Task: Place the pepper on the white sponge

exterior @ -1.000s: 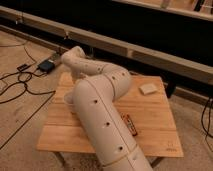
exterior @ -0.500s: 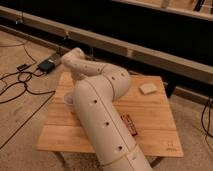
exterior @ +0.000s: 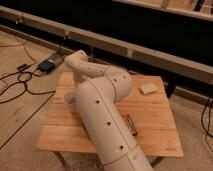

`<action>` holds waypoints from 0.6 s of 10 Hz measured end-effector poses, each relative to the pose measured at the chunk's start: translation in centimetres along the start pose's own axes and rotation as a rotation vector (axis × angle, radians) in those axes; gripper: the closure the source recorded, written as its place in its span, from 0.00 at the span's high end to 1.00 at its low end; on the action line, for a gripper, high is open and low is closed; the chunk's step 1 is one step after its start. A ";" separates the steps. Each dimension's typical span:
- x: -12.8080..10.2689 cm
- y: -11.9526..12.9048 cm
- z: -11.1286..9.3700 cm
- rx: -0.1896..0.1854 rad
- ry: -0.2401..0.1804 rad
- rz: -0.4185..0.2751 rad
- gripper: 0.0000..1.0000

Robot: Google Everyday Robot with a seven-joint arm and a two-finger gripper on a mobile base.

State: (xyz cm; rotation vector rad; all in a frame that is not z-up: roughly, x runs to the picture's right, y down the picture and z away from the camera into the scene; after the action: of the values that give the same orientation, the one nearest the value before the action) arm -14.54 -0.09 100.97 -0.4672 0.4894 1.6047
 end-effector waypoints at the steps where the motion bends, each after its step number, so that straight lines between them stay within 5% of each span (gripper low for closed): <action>1: 0.1 -0.2 0.5 -0.005 0.014 0.014 0.65; 4: 0.3 -0.6 1.4 -0.007 0.042 0.038 0.65; 6: 0.2 -0.5 1.7 -0.006 0.057 0.037 0.55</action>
State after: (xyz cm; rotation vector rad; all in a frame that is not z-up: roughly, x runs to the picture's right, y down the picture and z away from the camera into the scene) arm -14.10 1.12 102.25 -0.5123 0.5394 1.6324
